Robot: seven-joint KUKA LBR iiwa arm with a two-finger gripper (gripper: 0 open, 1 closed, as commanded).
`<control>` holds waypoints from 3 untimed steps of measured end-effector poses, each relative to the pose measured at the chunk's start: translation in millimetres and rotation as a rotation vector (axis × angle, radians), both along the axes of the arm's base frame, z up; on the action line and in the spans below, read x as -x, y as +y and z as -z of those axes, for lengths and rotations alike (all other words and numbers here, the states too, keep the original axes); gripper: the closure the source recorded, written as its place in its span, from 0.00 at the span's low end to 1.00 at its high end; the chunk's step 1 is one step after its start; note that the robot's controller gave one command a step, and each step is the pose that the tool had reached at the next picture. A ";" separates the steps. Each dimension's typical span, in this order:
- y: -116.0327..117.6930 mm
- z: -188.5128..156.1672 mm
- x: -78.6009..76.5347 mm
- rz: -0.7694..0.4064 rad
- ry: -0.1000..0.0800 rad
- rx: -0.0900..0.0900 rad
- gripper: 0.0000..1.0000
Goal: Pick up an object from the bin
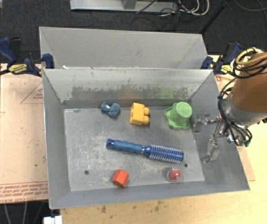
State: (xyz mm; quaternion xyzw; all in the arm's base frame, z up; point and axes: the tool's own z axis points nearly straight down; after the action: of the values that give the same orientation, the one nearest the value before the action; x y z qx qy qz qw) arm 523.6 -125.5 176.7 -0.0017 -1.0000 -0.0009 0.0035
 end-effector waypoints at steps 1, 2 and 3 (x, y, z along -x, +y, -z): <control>41.3 111.3 0.8 -0.013 -0.001 -0.002 0.00; 39.4 107.4 -0.9 -0.012 -0.006 0.001 1.00; 78.8 5.4 -35.2 0.017 -0.017 0.000 1.00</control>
Offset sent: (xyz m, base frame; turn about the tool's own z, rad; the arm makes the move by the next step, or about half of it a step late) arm 0.0008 0.0385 -0.1067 -0.0106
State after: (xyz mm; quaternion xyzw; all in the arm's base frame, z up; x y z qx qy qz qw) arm 558.8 -46.7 171.3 -0.0101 -0.9999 -0.0009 -0.0051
